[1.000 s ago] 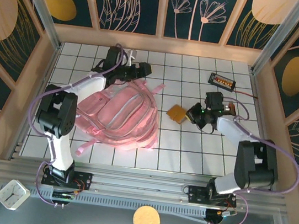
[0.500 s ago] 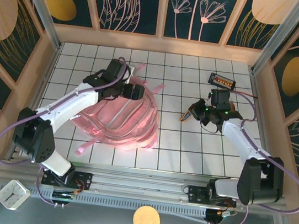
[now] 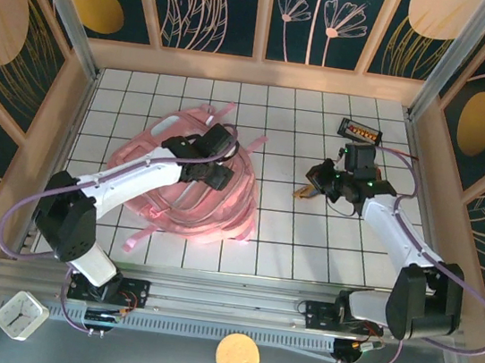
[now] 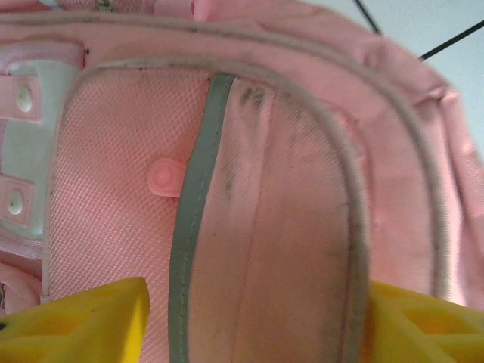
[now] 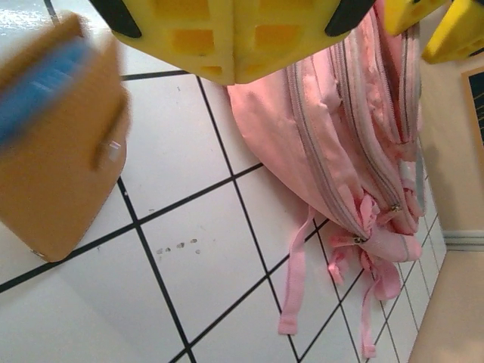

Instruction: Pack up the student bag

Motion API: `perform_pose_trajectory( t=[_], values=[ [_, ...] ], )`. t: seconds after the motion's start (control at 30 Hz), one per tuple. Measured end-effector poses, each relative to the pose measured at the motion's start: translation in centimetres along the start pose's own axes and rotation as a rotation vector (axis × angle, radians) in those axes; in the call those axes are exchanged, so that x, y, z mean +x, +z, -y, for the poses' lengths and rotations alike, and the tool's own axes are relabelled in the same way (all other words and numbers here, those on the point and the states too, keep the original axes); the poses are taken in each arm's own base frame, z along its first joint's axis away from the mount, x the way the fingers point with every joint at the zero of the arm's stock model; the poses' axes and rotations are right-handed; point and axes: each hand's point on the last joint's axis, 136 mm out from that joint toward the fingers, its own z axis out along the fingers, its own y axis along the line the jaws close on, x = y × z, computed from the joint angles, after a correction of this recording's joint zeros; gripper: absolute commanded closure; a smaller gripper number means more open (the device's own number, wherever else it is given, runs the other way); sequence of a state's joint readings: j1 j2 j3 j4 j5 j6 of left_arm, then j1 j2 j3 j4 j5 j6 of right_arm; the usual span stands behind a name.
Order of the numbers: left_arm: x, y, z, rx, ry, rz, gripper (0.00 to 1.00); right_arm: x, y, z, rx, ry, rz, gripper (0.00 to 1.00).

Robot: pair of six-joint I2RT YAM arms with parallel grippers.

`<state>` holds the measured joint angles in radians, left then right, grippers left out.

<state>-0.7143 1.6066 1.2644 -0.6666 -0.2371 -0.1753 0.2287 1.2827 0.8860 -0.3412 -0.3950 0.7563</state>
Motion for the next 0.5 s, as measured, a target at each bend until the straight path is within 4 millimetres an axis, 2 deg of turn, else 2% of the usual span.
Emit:
perform_pose_trajectory(
  t=[0.1, 0.17, 0.2, 0.27, 0.33, 0.43, 0.5],
  values=[
    [0.4, 0.9, -0.1, -0.017, 0.008, -0.027, 0.37, 0.0, -0.3, -0.3, -0.009, -0.005, 0.004, 1.00],
    [0.6, 1.1, -0.1, -0.021, 0.012, -0.038, 0.47, 0.0, -0.3, -0.3, -0.010, -0.005, 0.004, 1.00],
    [0.7, 1.2, 0.0, -0.020, 0.015, -0.039, 0.53, 0.0, -0.3, -0.2, -0.008, -0.004, 0.003, 0.89],
    [0.7, 1.3, 0.1, -0.017, 0.019, -0.041, 0.65, 0.2, -0.4, 0.1, 0.009, 0.000, 0.001, 0.58],
    [0.7, 1.3, 0.1, -0.014, 0.017, -0.042, 0.78, 0.5, -0.6, 1.2, 0.060, -0.007, -0.001, 0.37],
    [0.7, 1.2, 0.1, -0.015, 0.021, -0.043, 0.91, 0.7, -0.9, 3.3, 0.178, -0.039, -0.014, 0.09],
    [0.7, 1.1, 0.0, -0.016, 0.019, -0.046, 0.98, 0.6, -0.6, 4.9, 0.267, -0.078, -0.029, 0.01]
  ],
)
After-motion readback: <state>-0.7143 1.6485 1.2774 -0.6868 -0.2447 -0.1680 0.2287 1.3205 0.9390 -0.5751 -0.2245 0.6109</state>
